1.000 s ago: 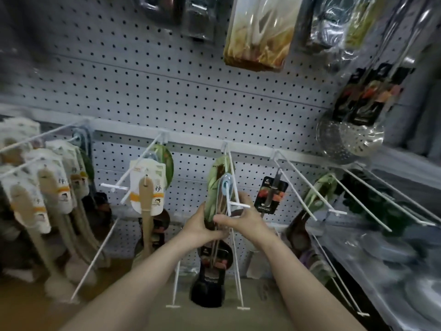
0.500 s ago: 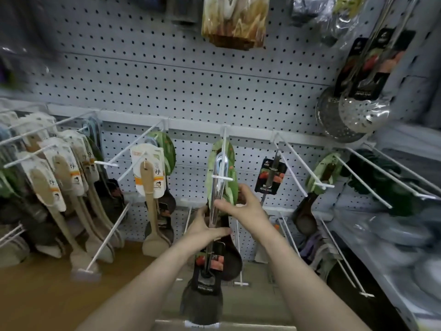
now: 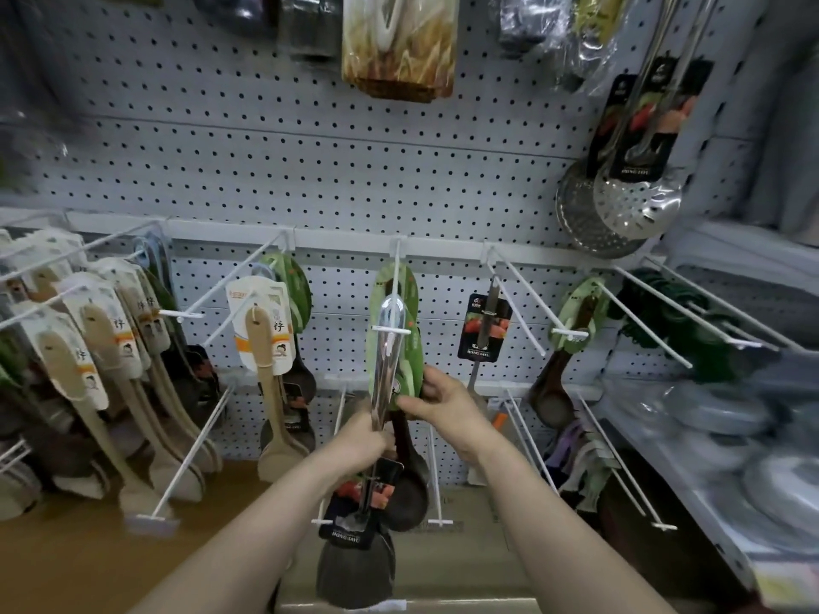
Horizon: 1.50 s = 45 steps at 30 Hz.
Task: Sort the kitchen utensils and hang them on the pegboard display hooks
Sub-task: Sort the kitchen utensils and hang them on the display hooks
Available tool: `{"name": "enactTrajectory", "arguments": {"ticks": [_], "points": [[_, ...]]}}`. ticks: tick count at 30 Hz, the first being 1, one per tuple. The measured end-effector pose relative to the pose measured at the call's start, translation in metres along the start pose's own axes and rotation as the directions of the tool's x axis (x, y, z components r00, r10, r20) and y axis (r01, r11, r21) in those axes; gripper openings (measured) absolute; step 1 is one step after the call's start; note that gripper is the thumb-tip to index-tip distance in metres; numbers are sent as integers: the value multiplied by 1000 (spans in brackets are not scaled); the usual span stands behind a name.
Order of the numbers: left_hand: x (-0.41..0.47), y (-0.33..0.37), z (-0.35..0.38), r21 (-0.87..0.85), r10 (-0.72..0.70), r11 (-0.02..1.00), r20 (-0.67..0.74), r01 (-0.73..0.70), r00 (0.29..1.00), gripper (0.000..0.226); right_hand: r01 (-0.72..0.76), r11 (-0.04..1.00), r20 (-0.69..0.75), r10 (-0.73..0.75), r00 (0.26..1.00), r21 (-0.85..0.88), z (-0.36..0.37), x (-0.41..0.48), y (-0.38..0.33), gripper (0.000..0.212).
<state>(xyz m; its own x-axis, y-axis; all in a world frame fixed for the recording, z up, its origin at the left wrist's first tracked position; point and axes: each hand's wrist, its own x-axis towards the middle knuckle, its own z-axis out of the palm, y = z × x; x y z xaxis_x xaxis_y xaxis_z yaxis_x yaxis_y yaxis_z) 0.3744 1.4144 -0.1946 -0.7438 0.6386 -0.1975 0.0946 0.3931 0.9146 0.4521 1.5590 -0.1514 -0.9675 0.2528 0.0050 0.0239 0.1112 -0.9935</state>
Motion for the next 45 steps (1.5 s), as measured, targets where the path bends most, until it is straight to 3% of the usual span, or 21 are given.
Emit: {"name": "enactTrajectory", "arguments": {"ticks": [3, 6, 9, 16, 19, 22, 24, 26, 27, 33, 40, 45], "points": [[-15, 12, -5, 55, -27, 998, 20, 26, 999, 58, 26, 999, -32, -27, 999, -43, 5, -2, -3, 37], [-27, 20, -4, 112, -15, 994, 60, 8, 998, 33, 41, 999, -49, -43, 998, -36, 6, -8, 0, 36], [-32, 15, -1, 105, 17, 994, 77, -25, 997, 29, 68, 997, -61, -70, 996, -34, 5, -17, 5, 35], [-46, 1, 6, 159, 131, 976, 103, -147, 986, 59, 122, 989, -40, -125, 991, -80, 11, -44, 8, 28], [-52, -5, 9, 172, 127, 975, 82, -139, 989, 86, 149, 985, -32, -152, 988, -84, 14, -54, 6, 24], [-59, -11, 8, 175, 148, 972, 54, -155, 987, 92, 146, 987, -37, -149, 988, -75, 20, -64, 4, 26], [-71, -8, 7, 146, 176, 973, 34, -180, 984, 78, 146, 987, -31, -148, 988, -74, 26, -70, 0, 26], [-86, 0, 6, 94, 229, 969, 0, -228, 973, 37, 145, 987, -23, -147, 989, -68, 30, -75, -5, 24], [-90, 2, 5, 43, 258, 966, -17, -257, 966, 29, 149, 987, -16, -150, 988, -66, 34, -78, -10, 25], [-108, 20, -10, -134, 368, 912, -145, -387, 918, 32, 220, 973, -6, -221, 975, -66, 51, -84, -41, 27], [-124, 34, -31, -52, 418, 899, -193, -435, 888, 24, 253, 967, -23, -253, 967, -5, 73, -87, -66, 28], [-132, 35, -56, -41, 423, 893, -259, -448, 868, 35, 289, 957, -19, -290, 957, -21, 97, -87, -84, 27]]}}
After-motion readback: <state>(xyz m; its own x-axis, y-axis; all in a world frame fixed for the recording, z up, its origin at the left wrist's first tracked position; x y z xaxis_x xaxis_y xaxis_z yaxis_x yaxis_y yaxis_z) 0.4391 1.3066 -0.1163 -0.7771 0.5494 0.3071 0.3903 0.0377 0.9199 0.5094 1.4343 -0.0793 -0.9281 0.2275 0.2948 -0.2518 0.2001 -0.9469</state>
